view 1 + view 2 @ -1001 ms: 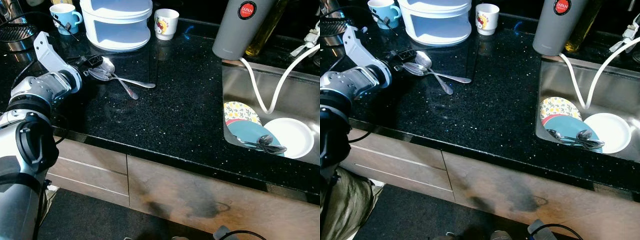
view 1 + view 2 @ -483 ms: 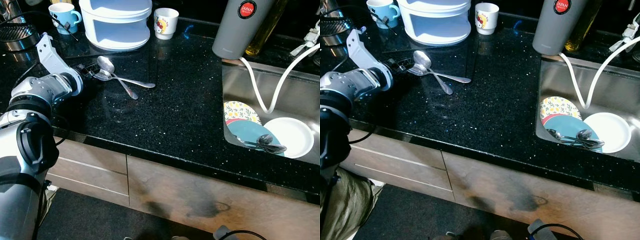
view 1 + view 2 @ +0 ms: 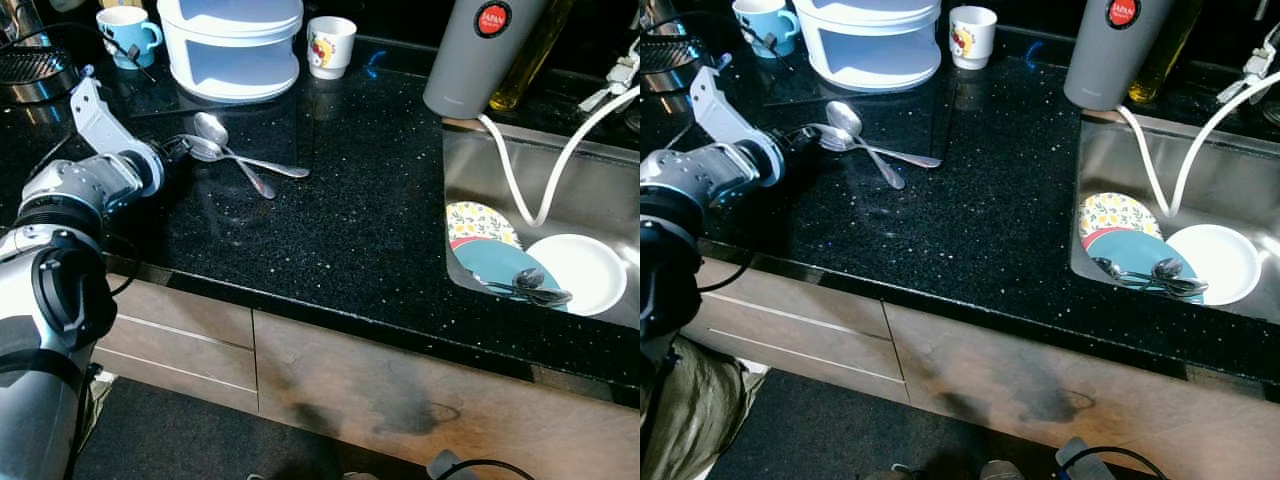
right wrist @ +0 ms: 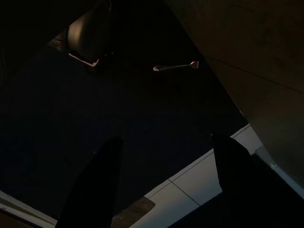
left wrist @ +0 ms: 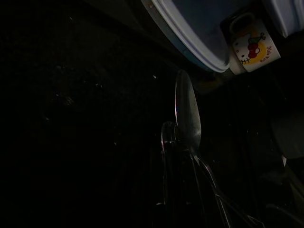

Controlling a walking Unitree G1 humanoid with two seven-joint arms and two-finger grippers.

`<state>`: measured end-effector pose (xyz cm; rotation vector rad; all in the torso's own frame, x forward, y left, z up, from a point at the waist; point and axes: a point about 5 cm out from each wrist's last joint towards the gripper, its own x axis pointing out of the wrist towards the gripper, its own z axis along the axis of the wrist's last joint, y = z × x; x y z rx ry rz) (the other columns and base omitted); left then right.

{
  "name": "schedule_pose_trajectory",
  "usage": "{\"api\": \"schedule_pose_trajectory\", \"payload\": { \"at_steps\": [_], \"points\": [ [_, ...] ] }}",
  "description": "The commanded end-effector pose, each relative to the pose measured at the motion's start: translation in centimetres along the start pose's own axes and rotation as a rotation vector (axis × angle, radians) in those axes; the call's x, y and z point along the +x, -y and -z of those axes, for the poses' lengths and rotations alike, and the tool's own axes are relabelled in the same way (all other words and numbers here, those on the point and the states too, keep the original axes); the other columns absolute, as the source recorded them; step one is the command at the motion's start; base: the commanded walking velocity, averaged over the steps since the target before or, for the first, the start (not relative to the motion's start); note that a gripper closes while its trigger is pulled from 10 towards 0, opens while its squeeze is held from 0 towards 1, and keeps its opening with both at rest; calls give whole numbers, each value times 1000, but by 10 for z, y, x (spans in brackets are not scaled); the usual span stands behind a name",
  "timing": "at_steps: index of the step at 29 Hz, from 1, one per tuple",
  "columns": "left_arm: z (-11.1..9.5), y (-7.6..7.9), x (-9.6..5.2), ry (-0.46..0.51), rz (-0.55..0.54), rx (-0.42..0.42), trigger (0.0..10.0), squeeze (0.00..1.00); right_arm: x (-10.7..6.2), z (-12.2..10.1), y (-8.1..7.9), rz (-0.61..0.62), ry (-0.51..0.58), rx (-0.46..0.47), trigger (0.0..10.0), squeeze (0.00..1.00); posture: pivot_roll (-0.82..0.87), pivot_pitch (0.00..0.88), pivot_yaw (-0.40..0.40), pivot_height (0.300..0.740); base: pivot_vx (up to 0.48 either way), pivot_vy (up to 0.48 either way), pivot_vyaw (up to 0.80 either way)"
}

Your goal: Kitchen organization

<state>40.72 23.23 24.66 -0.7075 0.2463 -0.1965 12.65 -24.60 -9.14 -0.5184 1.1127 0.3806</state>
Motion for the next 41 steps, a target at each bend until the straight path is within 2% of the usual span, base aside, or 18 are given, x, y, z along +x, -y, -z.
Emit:
{"api": "schedule_pose_trajectory", "payload": {
  "at_steps": [1, 7, 8, 10, 12, 17, 18, 19, 20, 23, 28, 31, 32, 33, 34, 36, 39, 41],
  "points": [
    [2, -17, -6, -19, -68, 18, 0, 0, -1, 7, -1, -4, -23, -3, 10000, 0, -126, 146, -55, 740, 0, 0, 0],
    [-10, -8, -8, 24, 7, 22, 0, 0, -1, 5, -2, -1, -21, -1, 10000, 0, -123, 137, -47, 740, 0, 0, 0],
    [-23, 7, -9, 66, 119, 23, 0, 0, 0, 3, -2, 1, -19, 1, 10000, 0, -118, 128, -44, 740, 0, 0, 0],
    [-29, 16, -9, 89, 180, 29, 0, 0, 0, 3, -2, 2, -18, 2, 10000, 0, -115, 123, -43, 740, 0, 0, 0],
    [-39, 36, -10, 120, 329, 61, 0, 0, 1, 0, -2, 4, -15, 4, 10000, 0, -106, 114, -40, 740, 0, 0, 0],
    [-41, 56, -11, 123, 491, 96, 0, 0, 2, -3, -2, 6, -10, 7, 10000, 0, -100, 100, -36, 740, 0, 0, 0],
    [-41, 64, -12, 123, 562, 101, 0, 0, 2, -4, -2, 7, -8, 9, 10000, 0, -97, 94, -35, 740, 0, 0, 0],
    [-41, 64, -12, 123, 562, 101, 0, 0, 2, -4, -2, 7, -8, 9, 10000, 0, -97, 94, -35, 740, 0, 0, 0],
    [-41, 70, -14, 126, 631, 80, 0, 0, 3, -6, -3, 9, -3, 14, 10000, 0, -91, 85, -30, 740, 0, 0, 0],
    [-40, 72, -14, 130, 652, 76, 0, 0, 3, -7, -3, 10, -3, 15, 10000, 0, -87, 77, -29, 740, 0, 0, 0],
    [-32, 77, -20, 151, 790, 8, 0, 0, 4, -10, -4, 11, 2, 27, 10000, 0, -73, 44, -21, 740, 0, 0, 0],
    [-24, 77, -27, 177, 901, -109, 0, 0, 5, -11, -5, 7, 0, 44, 10000, 0, -61, 26, -18, 740, 0, 0, 0],
    [-13, 74, -30, 165, 935, -160, 0, 0, 5, -12, -6, -1, -7, 47, 10000, 0, -54, 16, -16, 740, 0, 0, -788],
    [-13, 74, -30, 165, 935, -160, 0, 0, 5, -12, -6, -1, -7, 47, 10000, 0, -54, 16, -16, 740, 0, 0, -788],
    [2, 74, -33, 151, 974, -206, 0, 0, 6, -12, -6, -5, -15, 50, 10000, 0, -51, 7, -13, 740, 0, 0, -788],
    [11, 74, -36, 139, 994, -229, 0, 0, 6, -13, -7, -7, -21, 50, 10000, 0, -48, 3, -12, 740, 0, 0, -788],
    [34, 80, -41, 125, 1043, -322, 0, 0, 7, -16, -7, -7, -22, 47, 10000, 0, -41, 0, -2, 740, 0, 0, -788],
    [40, 83, -42, 121, 1053, -339, 0, 0, 7, -17, -7, -7, -21, 47, 10000, 0, -40, 0, 1, 740, 0, 0, -788]
  ]
}}
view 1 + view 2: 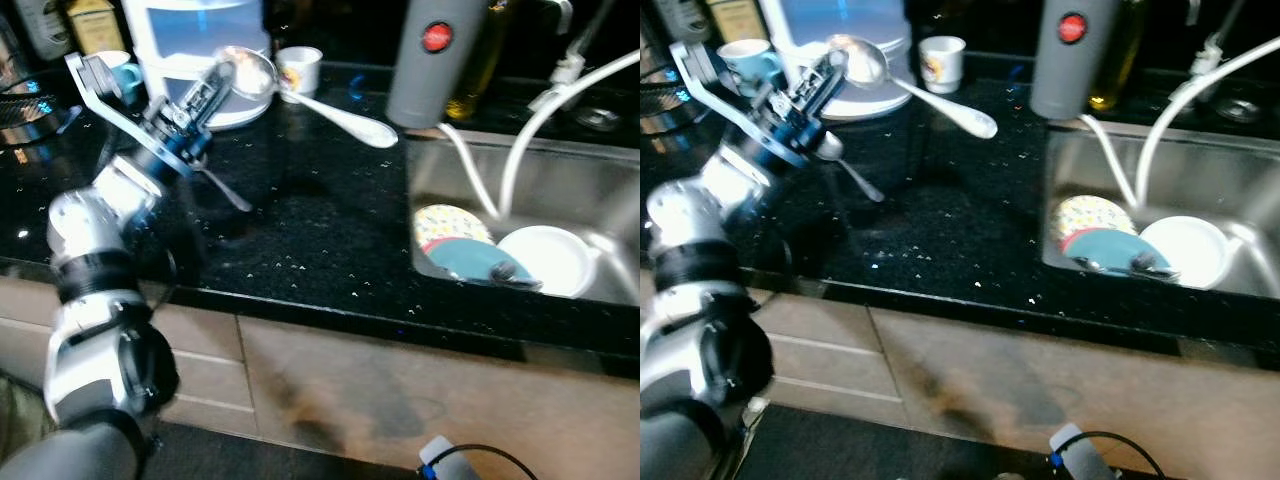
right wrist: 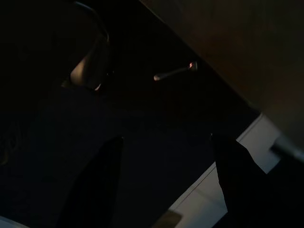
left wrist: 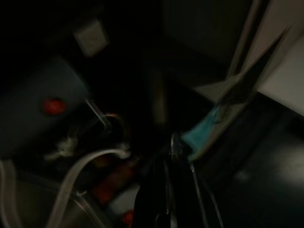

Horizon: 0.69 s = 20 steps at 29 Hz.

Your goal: Kitchen organization

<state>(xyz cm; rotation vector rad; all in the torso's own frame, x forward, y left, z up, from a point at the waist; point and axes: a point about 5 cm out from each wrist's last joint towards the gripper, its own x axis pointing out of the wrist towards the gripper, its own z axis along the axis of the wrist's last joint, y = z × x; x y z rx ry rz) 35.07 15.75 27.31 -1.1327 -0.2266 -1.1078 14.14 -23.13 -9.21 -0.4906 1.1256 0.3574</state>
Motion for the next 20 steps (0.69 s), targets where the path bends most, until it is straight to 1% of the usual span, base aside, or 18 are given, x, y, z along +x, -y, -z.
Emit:
{"api": "schedule_pose_trajectory", "payload": {
  "at_steps": [1, 2, 4, 6, 7, 8, 9, 11, 13, 15, 16, 17, 18, 19, 20],
  "points": [
    [8, 10, 4, 2, 46, -13, 0, 0, 1, 1, -4, -9, -11, 15, 10000, 0, -39, 0, 4, 740, 0, 0, -788],
    [8, 10, 4, 2, 46, -13, 0, 0, 1, 1, -4, -9, -11, 15, 10000, 0, -39, 0, 4, 740, 0, 0, -788],
    [15, 13, 7, -5, 40, -16, 0, 0, 1, -1, -4, -9, -9, 18, 10000, 0, -38, 0, 10, 740, 0, 0, -784],
    [19, 14, 11, -12, 19, -2, 0, 0, 2, -2, -5, -9, -8, 21, 10000, 0, -39, 0, 14, 740, 0, 0, -788],
    [21, 12, 15, -13, -9, 16, 0, 0, 2, -3, -5, -9, -7, 24, 10000, 0, -42, 0, 18, 740, 0, 0, -788],
    [21, 12, 15, -13, -9, 16, 0, 0, 2, -3, -5, -9, -7, 24, 10000, 0, -42, 0, 18, 740, 0, 0, -788],
    [22, 10, 17, -14, -58, 44, 0, 0, 2, -3, -5, -8, -7, 27, 10000, 0, -46, 0, 21, 740, 0, 0, -781],
    [24, 8, 20, -27, -109, 82, 0, 0, 2, -3, -6, -8, -7, 29, 10000, 0, -50, 0, 24, 740, 0, 0, -784],
    [26, 5, 25, -49, -171, 169, 0, 0, 2, -3, -6, -7, -7, 33, 10000, 0, -50, 0, 26, 740, 0, 0, -784],
    [27, 6, 26, -46, -175, 172, 0, 0, 2, -3, -6, -7, -7, 33, 10000, 0, -51, 0, 29, 740, 0, 0, -788],
    [26, 5, 28, -47, -203, 195, 0, 0, 2, -3, -6, -7, -7, 33, 10000, 0, -51, 0, 29, 740, 0, 0, -788],
    [26, 3, 31, -61, -240, 247, 157, 0, 2, -3, -7, -7, -8, 33, 10000, 0, -51, 0, 30, 740, 0, 0, -788],
    [27, 1, 34, -95, -290, 325, 9176, 0, 2, -3, -7, -8, -8, 33, 10000, 0, -51, 0, 30, 740, 0, 0, -788],
    [27, -1, 37, -122, -320, 389, 10000, 0, 2, -3, -7, -8, -9, 34, 10000, 0, -52, 0, 32, 740, 0, 0, -788],
    [27, -1, 37, -122, -320, 389, 10000, 0, 2, -3, -7, -8, -9, 34, 10000, 0, -52, 0, 32, 740, 0, 0, -788]
  ]
}}
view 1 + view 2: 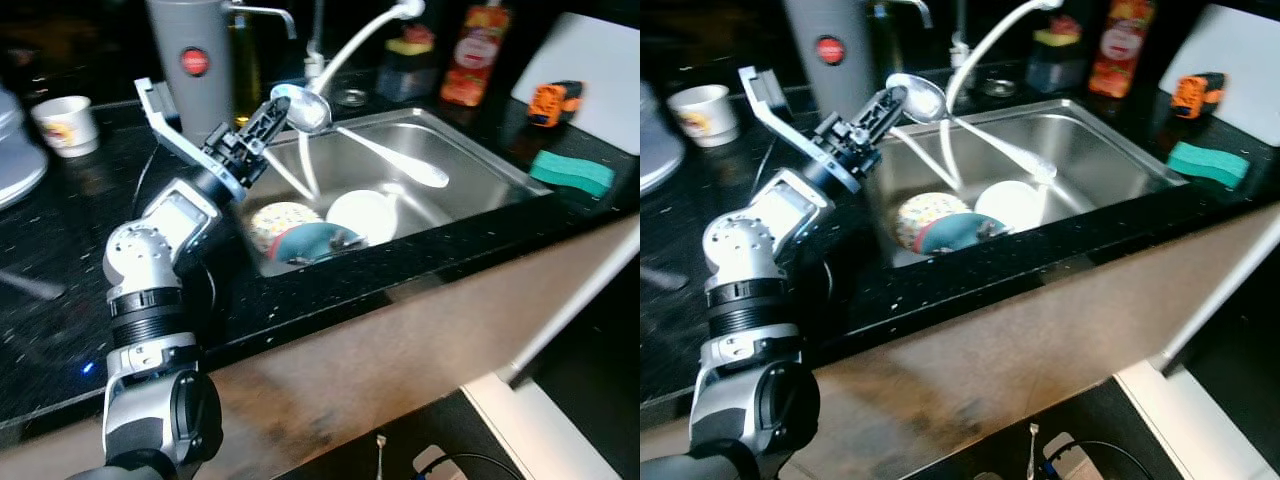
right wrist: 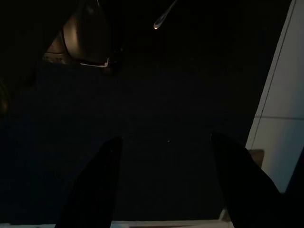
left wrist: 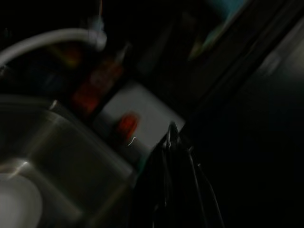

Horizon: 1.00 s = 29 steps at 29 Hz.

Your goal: Kitchen organization

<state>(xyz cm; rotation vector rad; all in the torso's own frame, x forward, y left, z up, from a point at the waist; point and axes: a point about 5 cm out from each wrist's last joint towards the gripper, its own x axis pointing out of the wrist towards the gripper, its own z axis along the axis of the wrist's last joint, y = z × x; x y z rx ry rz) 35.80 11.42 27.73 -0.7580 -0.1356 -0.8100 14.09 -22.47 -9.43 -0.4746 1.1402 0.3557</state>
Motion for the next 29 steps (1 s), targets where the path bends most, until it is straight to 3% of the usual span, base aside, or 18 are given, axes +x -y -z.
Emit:
{"api": "schedule_pose_trajectory", "payload": {
  "at_steps": [1, 2, 3, 4, 5, 9, 12, 13, 14, 15, 20, 26, 27, 28, 29],
  "points": [
    [-5, 3, 8, -27, -39, 136, 10000, 0, 1, -1, -2, 0, -1, 19, 10000, 0, -55, 0, 35, 740, 0, 0, -788],
    [-5, 3, 8, -27, -39, 136, 10000, 0, 1, -1, -2, 0, -1, 19, 10000, 0, -55, 0, 35, 740, 0, 0, -788],
    [-6, 2, 11, -42, -67, 223, 10000, 0, 1, 0, -2, -1, -1, 19, 10000, 0, -56, 0, 36, 740, 0, 0, -788],
    [-8, -2, 15, -84, -126, 398, 10000, 0, 1, 0, -3, -1, -2, 21, 10000, 0, -60, 0, 40, 740, 0, 0, -788],
    [-8, -2, 15, -84, -126, 398, 10000, 0, 1, 0, -3, -1, -2, 21, 10000, 0, -60, 0, 40, 740, 0, 0, -788],
    [-11, -8, 21, -131, -188, 695, 10000, 0, 1, -1, -3, 13, 11, 13, 10000, 0, -63, 0, 47, 740, 0, 0, -588],
    [-8, -11, 26, -144, -205, 796, 10000, 0, 1, -1, -3, 16, 13, 16, 10000, 0, -64, 0, 53, 740, 0, 0, 0],
    [-8, -11, 26, -144, -205, 796, 10000, 0, 1, -1, -3, 16, 13, 16, 10000, 0, -64, 0, 53, 740, 0, 0, 0],
    [-1, -10, 29, -171, -192, 872, 10000, 0, 1, -1, -4, 17, 14, 17, 10000, 0, -65, 0, 55, 740, 0, 0, 0],
    [15, -10, 32, -232, -152, 998, 10000, 0, 1, -1, -4, 20, 16, 20, 10000, 0, -70, 0, 60, 740, 0, 0, 0],
    [50, -17, 27, -368, -115, 1200, 10000, 0, 1, -1, -5, 23, 20, 26, 10000, 0, -80, 0, 64, 740, 0, 0, 0],
    [62, -24, 23, -399, -116, 1248, 10000, 0, 1, -1, -5, 23, 20, 24, 10000, 0, -77, 0, 62, 740, 0, 0, 0],
    [63, -25, 23, -392, -111, 1228, 10000, 122, 1, -1, -5, 24, 20, 23, 10000, 0, -78, 0, 62, 740, 0, 0, 0],
    [63, -25, 23, -383, -104, 1223, 10000, 1000, 1, -1, -5, 24, 20, 21, 10000, 0, -79, 0, 64, 740, 0, 0, 0],
    [64, -25, 24, -373, -96, 1218, 10000, 1000, 1, -1, -5, 25, 20, 20, 10000, 0, -77, 0, 62, 740, 0, 0, 0]
  ]
}}
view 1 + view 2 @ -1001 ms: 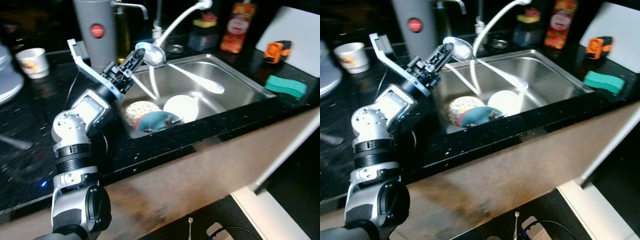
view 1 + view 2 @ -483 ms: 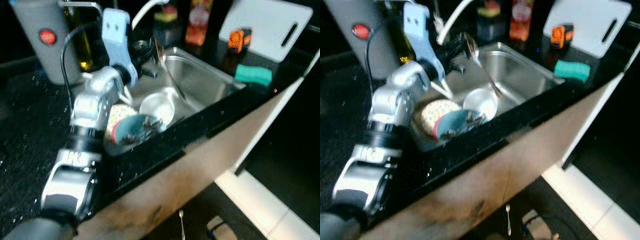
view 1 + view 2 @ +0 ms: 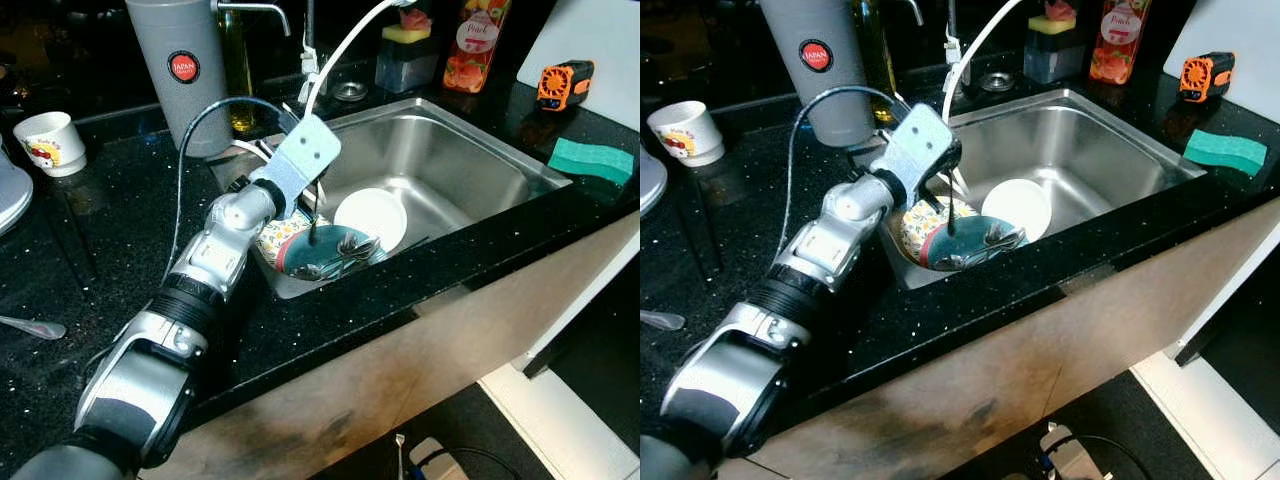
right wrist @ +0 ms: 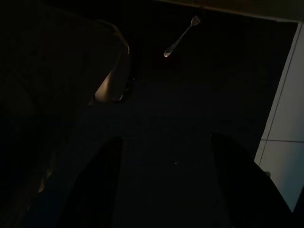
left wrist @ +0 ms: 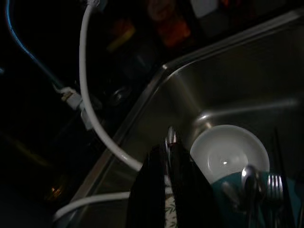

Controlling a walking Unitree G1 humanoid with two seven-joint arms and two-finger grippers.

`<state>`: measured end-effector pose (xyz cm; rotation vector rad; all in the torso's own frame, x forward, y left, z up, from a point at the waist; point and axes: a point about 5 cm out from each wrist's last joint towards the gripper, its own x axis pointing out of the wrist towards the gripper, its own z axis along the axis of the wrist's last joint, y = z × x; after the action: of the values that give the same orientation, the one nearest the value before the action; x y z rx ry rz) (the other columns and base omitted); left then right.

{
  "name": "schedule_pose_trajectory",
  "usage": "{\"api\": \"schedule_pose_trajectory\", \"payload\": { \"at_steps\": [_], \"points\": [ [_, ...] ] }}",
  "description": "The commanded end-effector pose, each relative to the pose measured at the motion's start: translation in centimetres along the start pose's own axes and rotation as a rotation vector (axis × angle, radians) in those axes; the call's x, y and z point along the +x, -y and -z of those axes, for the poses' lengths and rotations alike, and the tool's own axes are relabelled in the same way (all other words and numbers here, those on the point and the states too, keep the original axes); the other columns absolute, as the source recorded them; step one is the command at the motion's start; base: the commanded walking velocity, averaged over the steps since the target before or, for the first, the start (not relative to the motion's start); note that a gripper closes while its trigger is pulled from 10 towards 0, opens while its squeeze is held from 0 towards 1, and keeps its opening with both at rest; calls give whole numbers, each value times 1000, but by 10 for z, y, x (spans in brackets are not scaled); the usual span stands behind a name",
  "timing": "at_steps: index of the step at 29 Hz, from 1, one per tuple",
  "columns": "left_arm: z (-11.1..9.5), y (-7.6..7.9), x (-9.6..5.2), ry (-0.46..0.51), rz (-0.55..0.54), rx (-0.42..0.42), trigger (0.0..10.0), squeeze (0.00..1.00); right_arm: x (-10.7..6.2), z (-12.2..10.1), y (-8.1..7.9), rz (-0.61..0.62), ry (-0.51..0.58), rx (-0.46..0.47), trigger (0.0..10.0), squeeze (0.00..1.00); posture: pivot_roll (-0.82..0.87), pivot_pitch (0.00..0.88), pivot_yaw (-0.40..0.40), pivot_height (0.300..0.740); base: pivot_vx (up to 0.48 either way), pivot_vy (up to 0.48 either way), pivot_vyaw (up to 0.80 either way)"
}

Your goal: Kitchen organization

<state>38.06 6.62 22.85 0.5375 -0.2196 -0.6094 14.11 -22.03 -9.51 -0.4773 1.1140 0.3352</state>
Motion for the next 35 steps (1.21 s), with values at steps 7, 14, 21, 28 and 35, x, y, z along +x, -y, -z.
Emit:
{"api": "schedule_pose_trajectory", "payload": {
  "at_steps": [7, 14, 21, 28, 35],
  "points": [
    [0, -18, -3, 60, -74, -67, 10000, 1000, 0, 1, 0, 4, -2, 8, 10000, 0, -70, 0, 53, 740, 0, 0, 0],
    [-4, -55, -25, 102, -174, -143, 10000, 1000, 0, -1, 1, 1, 2, 3, 10000, 0, -48, 0, 40, 740, 0, 0, 0],
    [7, -61, -60, 124, -149, -407, 10000, 0, 0, -3, 2, -18, 13, 19, 10000, 0, -18, 0, 30, 740, 0, 0, 0],
    [6, -25, -72, 135, -70, -507, 10000, 0, 0, -6, 5, -15, 14, 17, 10000, 0, -3, 0, 20, 740, -144, 0, 0],
    [-11, -7, -74, 176, -30, -563, 10000, 0, 0, -8, 7, -14, 16, 3, 10000, 0, 8, 0, 14, 740, -388, 0, 0]
  ]
}}
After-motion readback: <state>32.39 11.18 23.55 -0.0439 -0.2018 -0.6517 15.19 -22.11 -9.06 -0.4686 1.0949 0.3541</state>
